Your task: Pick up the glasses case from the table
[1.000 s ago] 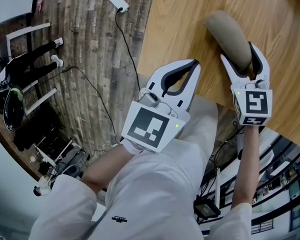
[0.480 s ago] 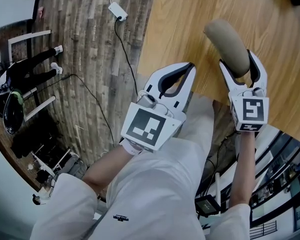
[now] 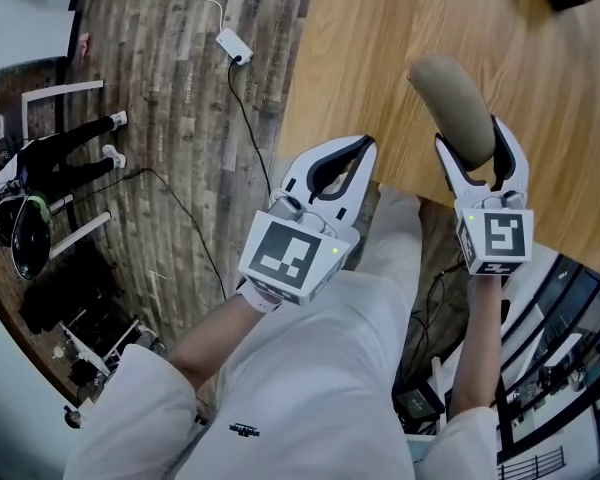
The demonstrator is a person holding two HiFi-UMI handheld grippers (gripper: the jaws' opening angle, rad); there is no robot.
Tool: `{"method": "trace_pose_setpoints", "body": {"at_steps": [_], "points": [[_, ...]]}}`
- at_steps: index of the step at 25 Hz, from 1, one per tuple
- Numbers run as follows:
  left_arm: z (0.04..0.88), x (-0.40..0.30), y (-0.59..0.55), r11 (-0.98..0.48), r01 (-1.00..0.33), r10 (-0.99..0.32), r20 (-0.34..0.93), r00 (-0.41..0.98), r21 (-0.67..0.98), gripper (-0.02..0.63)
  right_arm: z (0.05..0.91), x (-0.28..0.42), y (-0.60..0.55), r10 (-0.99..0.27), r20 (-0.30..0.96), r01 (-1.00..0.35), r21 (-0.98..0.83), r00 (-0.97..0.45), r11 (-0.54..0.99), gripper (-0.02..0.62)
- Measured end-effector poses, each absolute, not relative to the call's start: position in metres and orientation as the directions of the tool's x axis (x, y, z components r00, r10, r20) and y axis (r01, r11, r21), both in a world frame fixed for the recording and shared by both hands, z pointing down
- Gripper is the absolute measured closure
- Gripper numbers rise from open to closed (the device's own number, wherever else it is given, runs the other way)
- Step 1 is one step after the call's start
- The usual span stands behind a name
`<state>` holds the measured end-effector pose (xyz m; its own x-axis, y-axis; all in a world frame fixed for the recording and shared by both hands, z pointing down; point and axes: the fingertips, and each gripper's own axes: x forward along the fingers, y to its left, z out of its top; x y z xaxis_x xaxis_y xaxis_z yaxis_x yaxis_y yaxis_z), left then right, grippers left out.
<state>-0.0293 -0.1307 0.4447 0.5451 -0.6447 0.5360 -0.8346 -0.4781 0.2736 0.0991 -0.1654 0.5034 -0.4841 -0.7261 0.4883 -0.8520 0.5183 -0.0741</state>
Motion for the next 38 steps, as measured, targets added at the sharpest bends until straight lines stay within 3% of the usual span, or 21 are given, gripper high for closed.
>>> {"method": "trace_pose_setpoints", "body": {"at_steps": [38], "points": [[0.301,-0.07,-0.109,-0.538,-0.804,-0.728,0.34,0.595,0.255,0.6,0.3,0.156,-0.077,-0.927,0.28,-0.961,0.047,-0.25,0.273,0.224]]}}
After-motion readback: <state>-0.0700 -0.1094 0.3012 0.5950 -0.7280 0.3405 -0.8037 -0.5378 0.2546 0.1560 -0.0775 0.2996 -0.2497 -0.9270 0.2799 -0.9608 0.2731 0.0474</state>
